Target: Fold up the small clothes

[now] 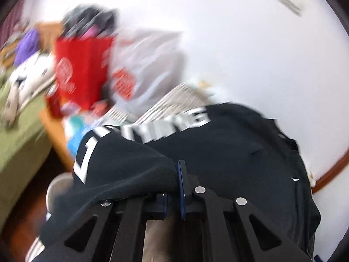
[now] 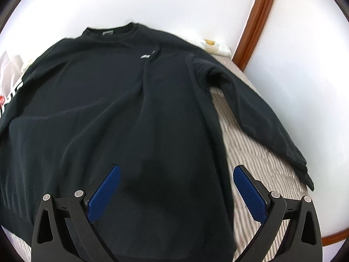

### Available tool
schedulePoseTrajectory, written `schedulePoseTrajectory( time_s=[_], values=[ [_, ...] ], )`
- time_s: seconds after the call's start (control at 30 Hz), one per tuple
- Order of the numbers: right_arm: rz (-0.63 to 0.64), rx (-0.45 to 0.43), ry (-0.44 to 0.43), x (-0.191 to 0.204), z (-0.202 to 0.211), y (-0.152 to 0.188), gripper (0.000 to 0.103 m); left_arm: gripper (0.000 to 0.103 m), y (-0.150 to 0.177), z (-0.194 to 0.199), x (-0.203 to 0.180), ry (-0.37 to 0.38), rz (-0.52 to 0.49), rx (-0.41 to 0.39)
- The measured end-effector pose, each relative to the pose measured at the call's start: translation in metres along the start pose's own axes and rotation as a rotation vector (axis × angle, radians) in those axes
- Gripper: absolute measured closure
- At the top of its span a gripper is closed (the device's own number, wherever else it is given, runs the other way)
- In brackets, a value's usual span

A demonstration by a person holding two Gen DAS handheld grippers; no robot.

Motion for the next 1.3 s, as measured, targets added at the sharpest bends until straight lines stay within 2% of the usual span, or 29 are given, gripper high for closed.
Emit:
schedulePoseTrajectory(
  time_s=[0.13, 0.27, 0.47, 0.6, 0.77, 0.83, 0.9, 1.0, 1.07, 1.1, 1.2, 1.3],
  values=[
    [-0.027, -0.020, -0.011, -0.013, -0.007, -0.011, 0.002, 0.095, -0.019, -0.002, -0.078, 0.103, -0.126, -0.044],
    [-0.076, -0.029, -0.029, -0.033, -0.013, -0.015, 0.002, 0.095, -0.012, -0.015, -0.150, 0.182, -0.229, -0.029],
    [-0.133, -0.058, 0.008, -0.078, -0.018, -0.013, 0.002, 0.095, 0.041, -0.046, -0.247, 0.295, -0.387, 0.079],
    [-0.127, -0.051, 0.070, -0.109, -0.021, -0.001, 0.002, 0.095, 0.081, -0.062, -0.275, 0.290, -0.459, 0.150],
    [-0.164, -0.030, 0.115, -0.145, -0.022, 0.015, 0.002, 0.094, 0.109, -0.067, -0.278, 0.247, -0.494, 0.230],
    [-0.175, -0.027, 0.123, -0.152, -0.022, 0.017, 0.002, 0.084, 0.111, -0.060, -0.276, 0.252, -0.482, 0.252],
    [-0.176, -0.034, 0.119, -0.152, -0.021, 0.015, 0.002, 0.073, 0.111, -0.047, -0.274, 0.299, -0.454, 0.268],
    [-0.152, -0.067, 0.088, -0.138, -0.010, 0.007, 0.002, 0.070, 0.108, -0.021, -0.266, 0.327, -0.463, 0.252],
    [-0.125, -0.097, 0.059, -0.122, -0.002, -0.002, 0.004, 0.055, 0.104, -0.004, -0.253, 0.338, -0.448, 0.242],
    [-0.113, -0.106, 0.048, -0.115, 0.001, -0.005, 0.006, 0.042, 0.102, 0.005, -0.241, 0.341, -0.422, 0.238],
    [-0.081, -0.131, -0.009, -0.084, 0.009, -0.015, 0.012, 0.041, 0.093, 0.027, -0.199, 0.333, -0.372, 0.212],
    [-0.045, -0.148, -0.061, -0.054, 0.014, -0.023, 0.018, 0.041, 0.088, 0.037, -0.152, 0.273, -0.341, 0.209]
  ],
)
Point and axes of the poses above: each gripper's, at about its wrist camera, not at the fingertips, and z roughly against the way its jaws point, x to its left, y to its underside, the point moved 6 cm from there along -z, roughly the way its jaws point, and after that the axes turned 11 degrees about -x, right-handed, at the moved point
